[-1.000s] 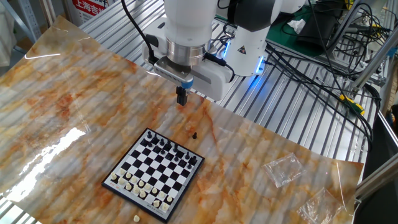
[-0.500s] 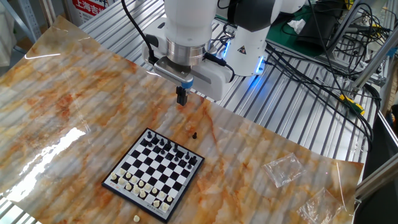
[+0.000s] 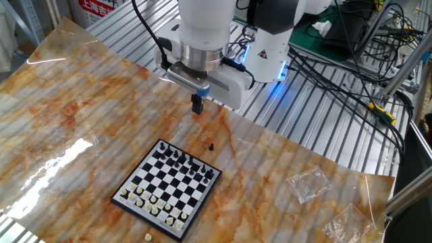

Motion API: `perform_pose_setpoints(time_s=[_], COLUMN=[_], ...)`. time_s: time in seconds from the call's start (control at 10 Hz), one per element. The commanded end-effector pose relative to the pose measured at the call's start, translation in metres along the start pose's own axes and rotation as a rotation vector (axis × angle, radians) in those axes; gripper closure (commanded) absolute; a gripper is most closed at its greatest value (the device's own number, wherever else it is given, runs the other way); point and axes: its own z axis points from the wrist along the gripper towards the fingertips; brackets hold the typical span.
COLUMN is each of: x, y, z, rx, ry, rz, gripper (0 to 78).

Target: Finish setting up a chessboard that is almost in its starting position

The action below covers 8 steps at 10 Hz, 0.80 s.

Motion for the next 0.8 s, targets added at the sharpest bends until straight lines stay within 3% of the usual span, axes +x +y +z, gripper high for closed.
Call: perform_pose_setpoints(time_s=[0.1, 0.3, 0.8], x=[0.0000, 0.0000, 0.0000], y=[0.0000, 0.0000, 0.0000], z=[0.0000, 0.0000, 0.0001], rx=[-0.023, 0.009, 0.005], ry=[0.037, 0.037, 0.038], rz=[0.374, 0.366, 0.364], gripper=[77.6, 77.6, 77.6])
